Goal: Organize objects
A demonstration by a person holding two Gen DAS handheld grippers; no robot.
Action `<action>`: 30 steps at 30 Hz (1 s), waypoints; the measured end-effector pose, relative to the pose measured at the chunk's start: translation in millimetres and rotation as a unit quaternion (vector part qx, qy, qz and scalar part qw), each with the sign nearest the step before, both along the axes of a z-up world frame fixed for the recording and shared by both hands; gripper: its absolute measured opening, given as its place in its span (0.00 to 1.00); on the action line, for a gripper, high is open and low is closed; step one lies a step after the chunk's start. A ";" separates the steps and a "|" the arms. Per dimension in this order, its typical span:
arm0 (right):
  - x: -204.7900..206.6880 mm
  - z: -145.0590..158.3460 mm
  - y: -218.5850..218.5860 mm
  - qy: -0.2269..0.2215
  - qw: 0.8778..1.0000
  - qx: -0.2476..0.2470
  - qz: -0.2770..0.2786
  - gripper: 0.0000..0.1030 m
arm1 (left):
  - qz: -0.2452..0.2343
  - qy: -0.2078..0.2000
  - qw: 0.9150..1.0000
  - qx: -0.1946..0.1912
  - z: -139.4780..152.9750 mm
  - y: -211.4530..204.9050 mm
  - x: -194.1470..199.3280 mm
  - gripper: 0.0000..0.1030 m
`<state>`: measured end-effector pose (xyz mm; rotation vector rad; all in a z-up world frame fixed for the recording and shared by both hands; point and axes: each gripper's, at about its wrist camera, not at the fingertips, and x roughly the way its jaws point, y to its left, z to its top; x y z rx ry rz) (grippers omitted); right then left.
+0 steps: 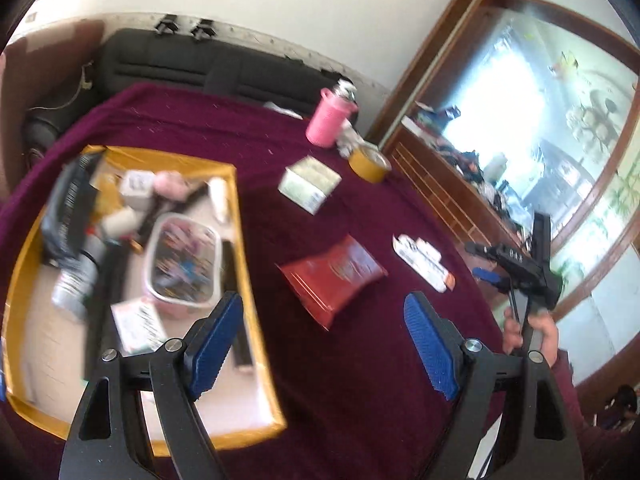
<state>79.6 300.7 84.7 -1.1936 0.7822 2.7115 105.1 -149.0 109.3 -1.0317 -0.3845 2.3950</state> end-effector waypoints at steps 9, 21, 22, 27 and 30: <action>-32.0 -38.7 16.1 -0.048 0.998 0.029 0.018 0.88 | -0.018 -0.050 0.999 0.012 -21.9 41.8 4.7 0.76; -19.2 -30.9 -38.7 0.006 0.980 -0.039 0.193 0.88 | -0.014 -0.055 0.998 -0.007 -20.9 53.2 -0.2 0.76; -16.9 -24.5 -30.4 0.017 0.986 -0.021 0.164 0.88 | -0.018 -0.055 0.998 -0.015 -20.2 59.2 -2.0 0.76; -34.3 -19.8 -3.3 -0.014 0.993 0.099 0.060 0.88 | -0.044 -0.055 0.997 -0.024 -16.6 91.6 -8.8 0.76; -53.2 -29.8 -5.2 -0.037 0.984 0.161 0.068 0.84 | -0.056 -0.068 0.996 -0.019 -17.5 112.3 -14.4 0.76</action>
